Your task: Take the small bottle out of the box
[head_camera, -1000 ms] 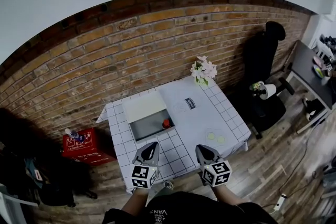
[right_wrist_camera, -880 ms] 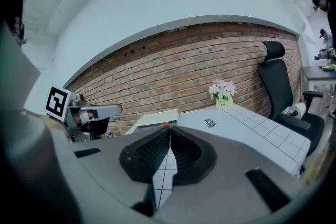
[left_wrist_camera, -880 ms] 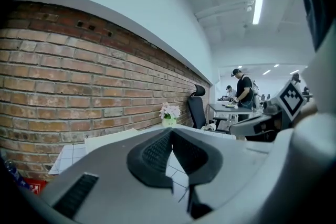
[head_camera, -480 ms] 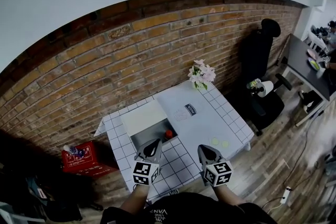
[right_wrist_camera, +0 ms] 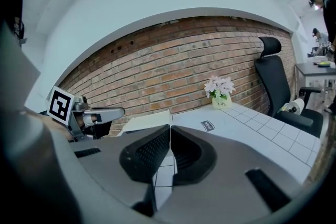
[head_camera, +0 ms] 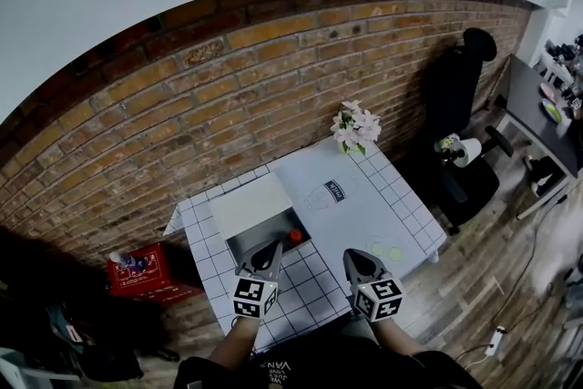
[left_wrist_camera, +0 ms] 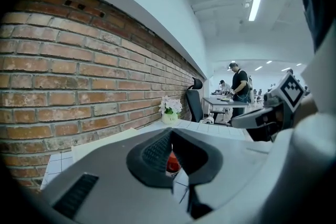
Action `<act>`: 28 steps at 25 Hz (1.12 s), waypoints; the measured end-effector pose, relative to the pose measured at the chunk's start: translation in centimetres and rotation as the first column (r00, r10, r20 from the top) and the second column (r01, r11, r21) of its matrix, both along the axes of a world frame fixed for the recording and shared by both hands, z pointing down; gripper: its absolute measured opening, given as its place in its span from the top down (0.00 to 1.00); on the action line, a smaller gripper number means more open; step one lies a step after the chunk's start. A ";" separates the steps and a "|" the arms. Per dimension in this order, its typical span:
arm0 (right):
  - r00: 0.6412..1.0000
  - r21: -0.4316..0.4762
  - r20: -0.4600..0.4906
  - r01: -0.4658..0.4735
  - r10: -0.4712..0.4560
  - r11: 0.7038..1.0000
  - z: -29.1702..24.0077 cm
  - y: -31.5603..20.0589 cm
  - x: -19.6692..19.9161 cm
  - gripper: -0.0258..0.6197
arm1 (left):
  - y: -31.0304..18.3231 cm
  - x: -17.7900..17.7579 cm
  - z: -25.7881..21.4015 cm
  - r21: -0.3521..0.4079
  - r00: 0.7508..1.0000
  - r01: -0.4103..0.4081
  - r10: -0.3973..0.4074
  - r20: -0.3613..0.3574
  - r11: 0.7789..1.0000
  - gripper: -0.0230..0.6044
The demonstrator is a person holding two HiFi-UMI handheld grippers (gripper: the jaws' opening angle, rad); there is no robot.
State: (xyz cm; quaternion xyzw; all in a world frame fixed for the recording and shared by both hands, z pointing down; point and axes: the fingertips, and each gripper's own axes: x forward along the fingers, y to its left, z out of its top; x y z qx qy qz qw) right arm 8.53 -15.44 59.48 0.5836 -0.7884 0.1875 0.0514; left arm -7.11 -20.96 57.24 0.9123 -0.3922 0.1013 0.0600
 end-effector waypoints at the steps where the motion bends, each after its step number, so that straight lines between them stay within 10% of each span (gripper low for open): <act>1: 1.000 -0.004 -0.002 0.012 -0.012 1.000 0.1 -0.3 0.1 0.96 | -0.3 0.0 0.2 -0.001 1.000 0.012 -0.012 0.004 1.000 0.95; 28: 0.976 -0.082 -0.038 0.212 -0.215 0.974 1.8 -4.8 3.0 0.96 | -3.3 3.1 5.6 -0.129 0.986 0.167 -0.168 0.005 0.977 0.81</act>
